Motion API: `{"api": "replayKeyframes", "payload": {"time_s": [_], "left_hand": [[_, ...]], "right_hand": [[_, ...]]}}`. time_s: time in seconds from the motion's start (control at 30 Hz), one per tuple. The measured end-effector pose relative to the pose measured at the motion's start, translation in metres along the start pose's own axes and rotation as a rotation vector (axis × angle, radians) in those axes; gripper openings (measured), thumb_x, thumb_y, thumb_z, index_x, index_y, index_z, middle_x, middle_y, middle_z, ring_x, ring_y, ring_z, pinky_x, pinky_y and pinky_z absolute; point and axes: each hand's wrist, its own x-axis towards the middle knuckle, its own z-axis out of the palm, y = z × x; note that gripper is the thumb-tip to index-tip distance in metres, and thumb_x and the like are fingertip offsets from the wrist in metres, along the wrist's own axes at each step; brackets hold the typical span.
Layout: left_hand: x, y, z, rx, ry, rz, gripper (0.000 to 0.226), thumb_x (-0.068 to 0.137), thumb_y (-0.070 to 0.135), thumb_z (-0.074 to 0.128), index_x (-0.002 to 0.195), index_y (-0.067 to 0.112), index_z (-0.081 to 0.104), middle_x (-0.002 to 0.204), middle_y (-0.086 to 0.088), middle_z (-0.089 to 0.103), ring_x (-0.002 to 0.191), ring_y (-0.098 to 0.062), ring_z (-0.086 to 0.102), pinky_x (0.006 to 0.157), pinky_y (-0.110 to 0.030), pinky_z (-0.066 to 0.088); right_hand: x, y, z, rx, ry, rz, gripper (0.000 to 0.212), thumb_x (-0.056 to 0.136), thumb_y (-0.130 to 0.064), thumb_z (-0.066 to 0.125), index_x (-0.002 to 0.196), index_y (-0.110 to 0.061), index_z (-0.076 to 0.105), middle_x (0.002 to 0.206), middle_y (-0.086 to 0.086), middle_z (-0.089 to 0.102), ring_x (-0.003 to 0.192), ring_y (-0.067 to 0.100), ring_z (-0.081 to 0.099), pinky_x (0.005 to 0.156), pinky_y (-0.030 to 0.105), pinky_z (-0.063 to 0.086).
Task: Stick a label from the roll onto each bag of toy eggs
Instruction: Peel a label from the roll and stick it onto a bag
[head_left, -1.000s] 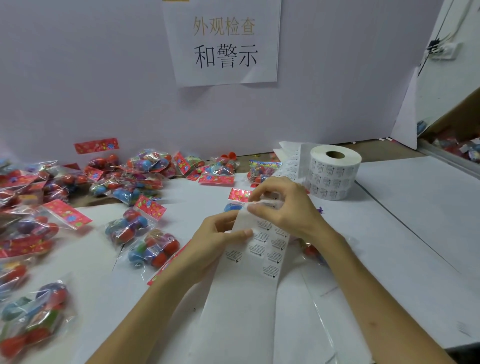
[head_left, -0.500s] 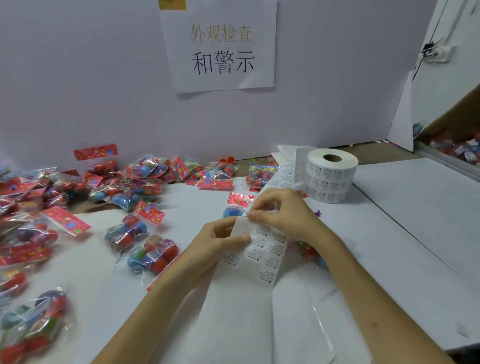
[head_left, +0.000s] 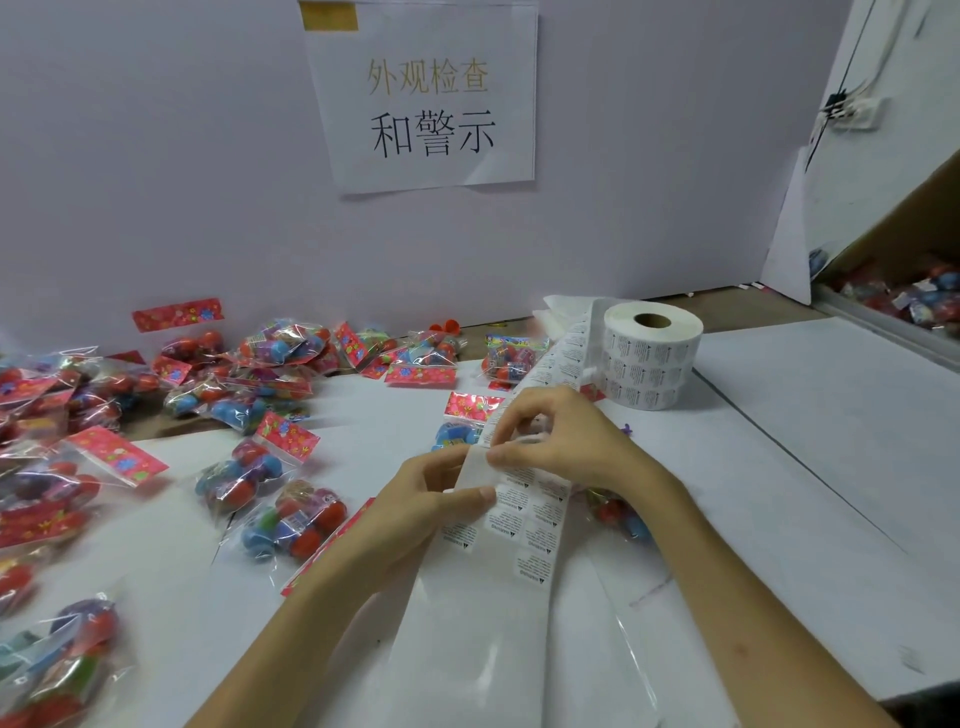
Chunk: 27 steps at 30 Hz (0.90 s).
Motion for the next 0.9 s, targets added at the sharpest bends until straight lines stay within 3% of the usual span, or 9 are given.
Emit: {"api": "replayKeyframes", "payload": {"time_s": [0.1,0.27,0.47,0.57,0.63,0.67,0.73,0.8,0.9], "left_hand": [[0.0,-0.001,0.0,0.033,-0.008,-0.005,0.03,0.092,0.008,0.071,0.12,0.018,0.074,0.117,-0.013,0.075,0.101,-0.034,0.075,0.075,-0.034,0.059],[0.003,-0.004,-0.002,0.025,-0.042,-0.025,0.035,0.094,0.005,0.07,0.126,0.019,0.072,0.122,-0.012,0.074,0.104,-0.035,0.074,0.077,-0.037,0.059],[0.0,-0.004,0.002,0.1,-0.139,-0.064,0.036,0.085,0.023,0.079,0.121,0.024,0.075,0.122,-0.008,0.075,0.109,-0.03,0.073,0.086,-0.04,0.059],[-0.004,-0.002,0.007,0.359,-0.143,0.003,0.049,0.084,0.06,0.073,0.088,0.011,0.078,0.09,-0.011,0.078,0.076,-0.025,0.07,0.066,-0.027,0.054],[-0.003,-0.003,0.008,0.477,-0.005,0.111,0.062,0.079,0.072,0.066,0.056,0.015,0.06,0.055,-0.007,0.056,0.052,-0.021,0.047,0.053,-0.026,0.039],[-0.002,-0.003,0.008,0.464,0.083,0.165,0.062,0.079,0.072,0.065,0.051,0.017,0.054,0.05,-0.004,0.046,0.05,-0.02,0.039,0.052,-0.027,0.035],[0.001,-0.001,0.002,0.33,0.2,0.234,0.06,0.083,0.069,0.064,0.057,0.014,0.063,0.049,-0.002,0.043,0.048,-0.018,0.038,0.052,-0.028,0.038],[0.001,0.005,-0.001,0.183,0.21,0.242,0.048,0.092,0.061,0.063,0.086,0.015,0.079,0.055,-0.006,0.046,0.05,-0.016,0.041,0.053,-0.026,0.043],[0.001,0.007,-0.002,0.026,0.17,0.208,0.045,0.088,0.053,0.059,0.115,0.022,0.077,0.065,-0.009,0.05,0.055,-0.017,0.045,0.053,-0.028,0.047]], "right_hand": [[0.001,0.001,-0.001,0.031,-0.035,0.009,0.008,0.078,-0.03,0.085,0.082,-0.027,0.079,0.092,-0.011,0.073,0.095,0.009,0.067,0.092,0.039,0.056],[0.001,0.007,-0.004,0.036,-0.007,0.046,0.001,0.084,-0.03,0.08,0.084,-0.029,0.08,0.086,-0.016,0.074,0.088,-0.001,0.067,0.073,0.016,0.047],[0.003,0.012,-0.005,-0.069,0.364,0.018,0.006,0.09,-0.029,0.074,0.084,-0.03,0.073,0.079,-0.018,0.069,0.075,-0.005,0.063,0.064,0.007,0.045],[0.003,0.01,-0.01,-0.041,0.505,-0.064,0.007,0.093,-0.027,0.072,0.086,-0.027,0.071,0.079,-0.017,0.068,0.077,-0.005,0.062,0.063,0.006,0.045],[0.002,0.009,-0.009,-0.036,0.527,-0.107,0.008,0.093,-0.026,0.072,0.085,-0.026,0.071,0.077,-0.017,0.067,0.075,-0.005,0.062,0.063,0.006,0.045],[0.002,0.008,-0.007,-0.038,0.518,-0.124,0.009,0.094,-0.026,0.072,0.085,-0.027,0.07,0.076,-0.018,0.066,0.075,-0.004,0.062,0.062,0.006,0.045],[0.002,0.006,-0.001,-0.049,0.478,-0.157,0.009,0.094,-0.027,0.071,0.085,-0.026,0.07,0.075,-0.017,0.066,0.073,-0.001,0.062,0.061,0.009,0.046],[0.002,0.003,0.007,-0.066,0.438,-0.2,0.01,0.093,-0.028,0.072,0.086,-0.021,0.072,0.074,-0.012,0.067,0.07,0.005,0.062,0.061,0.016,0.049],[0.002,-0.002,0.021,-0.094,0.378,-0.291,0.006,0.093,-0.029,0.072,0.092,-0.022,0.072,0.075,-0.011,0.067,0.066,0.011,0.061,0.064,0.03,0.054]]}}
